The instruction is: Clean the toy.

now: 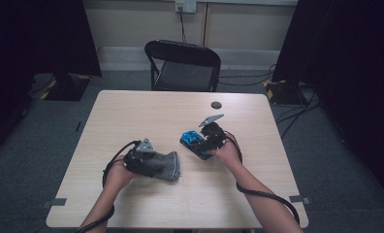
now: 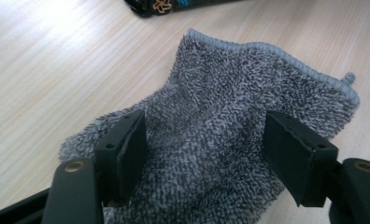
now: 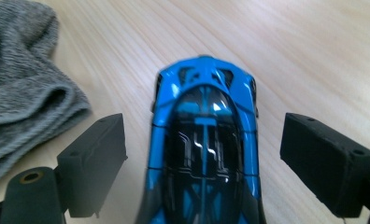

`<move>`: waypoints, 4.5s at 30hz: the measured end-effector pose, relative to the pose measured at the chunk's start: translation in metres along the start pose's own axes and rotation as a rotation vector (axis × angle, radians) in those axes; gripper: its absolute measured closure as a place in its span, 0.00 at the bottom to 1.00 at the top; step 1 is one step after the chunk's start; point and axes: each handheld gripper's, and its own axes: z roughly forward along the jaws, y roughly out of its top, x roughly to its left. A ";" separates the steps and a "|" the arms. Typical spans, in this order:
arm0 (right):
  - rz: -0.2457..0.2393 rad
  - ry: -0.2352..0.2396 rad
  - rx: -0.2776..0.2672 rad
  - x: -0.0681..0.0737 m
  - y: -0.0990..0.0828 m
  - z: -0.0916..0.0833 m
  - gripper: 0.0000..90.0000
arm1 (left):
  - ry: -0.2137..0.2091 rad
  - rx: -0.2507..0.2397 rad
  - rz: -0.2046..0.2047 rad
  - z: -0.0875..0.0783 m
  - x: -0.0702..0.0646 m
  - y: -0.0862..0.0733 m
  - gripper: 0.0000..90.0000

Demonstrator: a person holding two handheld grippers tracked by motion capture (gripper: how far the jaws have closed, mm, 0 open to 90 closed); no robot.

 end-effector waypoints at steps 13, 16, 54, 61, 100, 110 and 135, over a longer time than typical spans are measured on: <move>0.006 0.018 0.041 0.001 -0.010 0.020 0.16 | -0.016 0.043 -0.052 0.014 0.002 -0.004 0.49; 0.001 0.011 0.043 0.002 -0.012 0.022 0.16 | 0.020 0.051 -0.093 0.012 0.001 -0.003 0.68; 0.073 -0.089 0.072 0.009 -0.010 0.032 0.16 | -0.027 0.014 -0.084 0.014 0.002 -0.009 0.68; 0.062 -0.080 0.089 0.007 -0.007 0.032 0.18 | -0.029 0.012 -0.083 0.014 0.002 -0.010 0.68; 0.032 -0.053 0.141 0.008 -0.006 0.024 0.29 | -0.066 0.049 -0.070 0.010 -0.003 -0.003 0.85; 0.038 -0.042 0.103 0.004 0.001 0.023 0.22 | -0.077 0.024 -0.113 0.010 0.003 -0.005 0.84; 0.021 -0.045 0.144 0.007 0.001 0.030 0.29 | -0.077 0.028 -0.059 0.017 -0.003 -0.005 0.84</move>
